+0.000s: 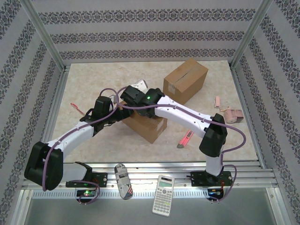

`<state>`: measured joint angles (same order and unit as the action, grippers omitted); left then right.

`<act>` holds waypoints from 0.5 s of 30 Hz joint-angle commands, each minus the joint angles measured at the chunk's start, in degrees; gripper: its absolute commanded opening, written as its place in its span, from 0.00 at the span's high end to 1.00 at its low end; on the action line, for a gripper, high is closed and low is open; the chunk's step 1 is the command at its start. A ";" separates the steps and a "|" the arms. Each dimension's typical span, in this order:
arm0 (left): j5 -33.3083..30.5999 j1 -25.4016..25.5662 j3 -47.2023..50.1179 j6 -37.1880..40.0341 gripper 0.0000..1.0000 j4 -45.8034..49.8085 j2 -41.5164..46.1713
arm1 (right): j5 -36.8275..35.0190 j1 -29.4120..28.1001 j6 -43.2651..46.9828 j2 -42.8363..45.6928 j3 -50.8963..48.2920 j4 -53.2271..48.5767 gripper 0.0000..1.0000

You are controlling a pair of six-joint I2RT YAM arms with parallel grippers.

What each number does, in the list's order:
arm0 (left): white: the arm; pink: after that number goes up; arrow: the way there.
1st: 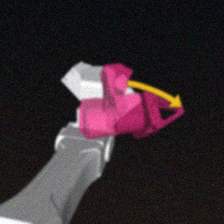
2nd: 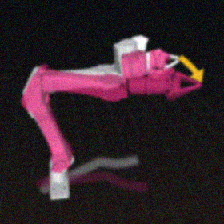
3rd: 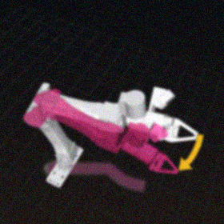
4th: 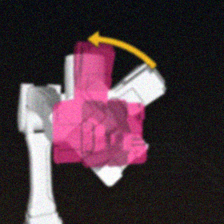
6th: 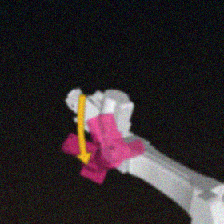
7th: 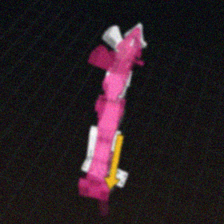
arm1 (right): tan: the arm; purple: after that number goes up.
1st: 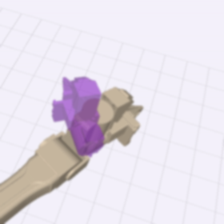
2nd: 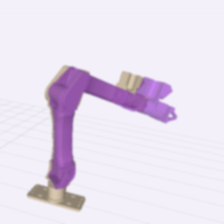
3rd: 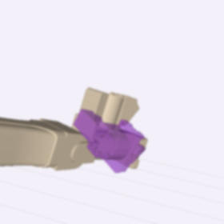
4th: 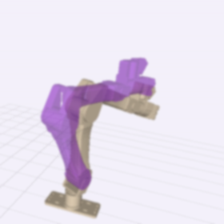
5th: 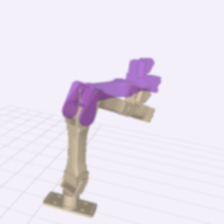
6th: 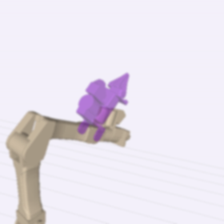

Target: Unpack the express box

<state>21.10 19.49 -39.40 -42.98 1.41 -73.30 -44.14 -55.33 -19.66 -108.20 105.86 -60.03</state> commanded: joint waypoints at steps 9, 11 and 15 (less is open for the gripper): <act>-1.74 0.03 2.07 4.53 0.05 12.47 -2.19 | -5.02 4.40 3.60 2.33 4.26 1.64 0.27; -1.94 0.03 2.04 4.71 0.05 12.78 -2.23 | -4.70 4.70 3.37 2.79 3.12 2.30 0.27; -2.00 0.08 1.58 4.95 0.06 13.35 -2.11 | -0.34 4.72 5.71 3.33 0.98 4.33 0.27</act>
<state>21.54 19.49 -39.72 -41.82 1.69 -73.67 -40.82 -52.64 -15.55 -108.05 107.37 -59.33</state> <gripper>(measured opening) 0.945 0.731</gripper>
